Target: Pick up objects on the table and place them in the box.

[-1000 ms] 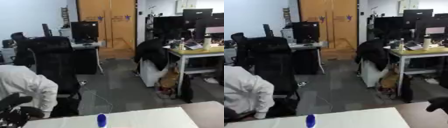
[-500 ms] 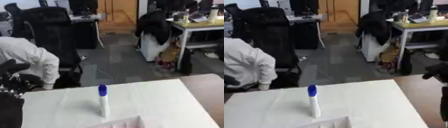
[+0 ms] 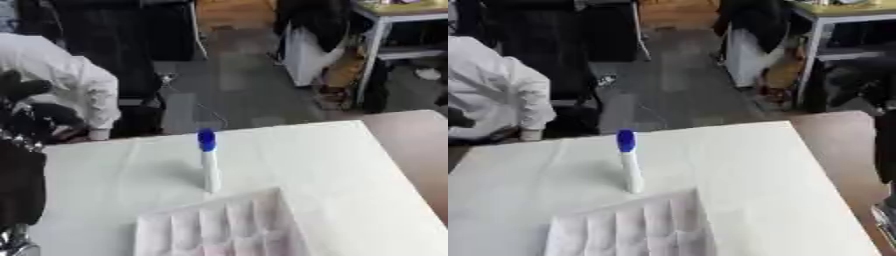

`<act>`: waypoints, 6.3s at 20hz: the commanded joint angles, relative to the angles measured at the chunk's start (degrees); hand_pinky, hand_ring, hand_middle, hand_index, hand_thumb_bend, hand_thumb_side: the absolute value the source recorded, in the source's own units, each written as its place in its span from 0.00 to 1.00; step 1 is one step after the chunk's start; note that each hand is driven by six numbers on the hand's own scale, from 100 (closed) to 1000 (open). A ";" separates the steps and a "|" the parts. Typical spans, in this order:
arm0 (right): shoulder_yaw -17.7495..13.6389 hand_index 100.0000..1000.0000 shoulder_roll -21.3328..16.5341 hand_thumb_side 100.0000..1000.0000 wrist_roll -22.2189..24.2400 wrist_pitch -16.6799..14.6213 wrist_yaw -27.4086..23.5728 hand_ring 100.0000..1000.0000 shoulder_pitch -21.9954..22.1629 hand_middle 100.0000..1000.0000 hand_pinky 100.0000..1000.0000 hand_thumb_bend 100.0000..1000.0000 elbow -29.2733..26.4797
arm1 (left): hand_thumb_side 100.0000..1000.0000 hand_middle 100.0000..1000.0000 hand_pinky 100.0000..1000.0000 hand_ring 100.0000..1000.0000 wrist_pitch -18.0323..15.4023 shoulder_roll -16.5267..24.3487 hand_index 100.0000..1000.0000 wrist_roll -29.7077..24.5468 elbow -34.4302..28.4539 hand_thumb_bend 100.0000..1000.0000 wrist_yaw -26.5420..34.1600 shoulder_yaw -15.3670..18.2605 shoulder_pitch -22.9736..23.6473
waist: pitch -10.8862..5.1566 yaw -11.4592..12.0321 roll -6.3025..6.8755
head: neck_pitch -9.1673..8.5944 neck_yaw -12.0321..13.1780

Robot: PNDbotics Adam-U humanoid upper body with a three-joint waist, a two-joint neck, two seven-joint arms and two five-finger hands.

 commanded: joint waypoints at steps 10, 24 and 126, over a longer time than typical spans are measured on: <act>5.77 0.85 -7.09 0.88 14.97 -2.14 3.66 0.86 -10.94 0.64 0.64 0.37 14.49 | 0.98 0.67 0.52 0.50 -0.14 1.17 0.85 -0.16 -1.01 0.56 -0.30 0.50 -0.42 | 0.59 0.83 -0.01 | 0.59 -2.06; 7.76 0.97 -5.46 0.82 29.85 -13.32 10.77 0.93 -21.55 0.73 0.82 0.55 37.19 | 0.98 0.67 0.51 0.49 -0.24 0.58 0.85 -0.56 -1.01 0.56 -0.20 0.29 -2.09 | 3.45 2.98 -0.22 | -1.55 -3.84; 4.02 0.97 -5.40 0.76 31.96 -12.39 18.75 0.95 -25.88 0.77 0.84 0.73 44.59 | 0.99 0.68 0.55 0.54 -0.49 -8.71 0.85 -5.22 -1.01 0.54 5.04 -2.99 -17.78 | 16.04 15.78 -11.40 | -7.19 -12.45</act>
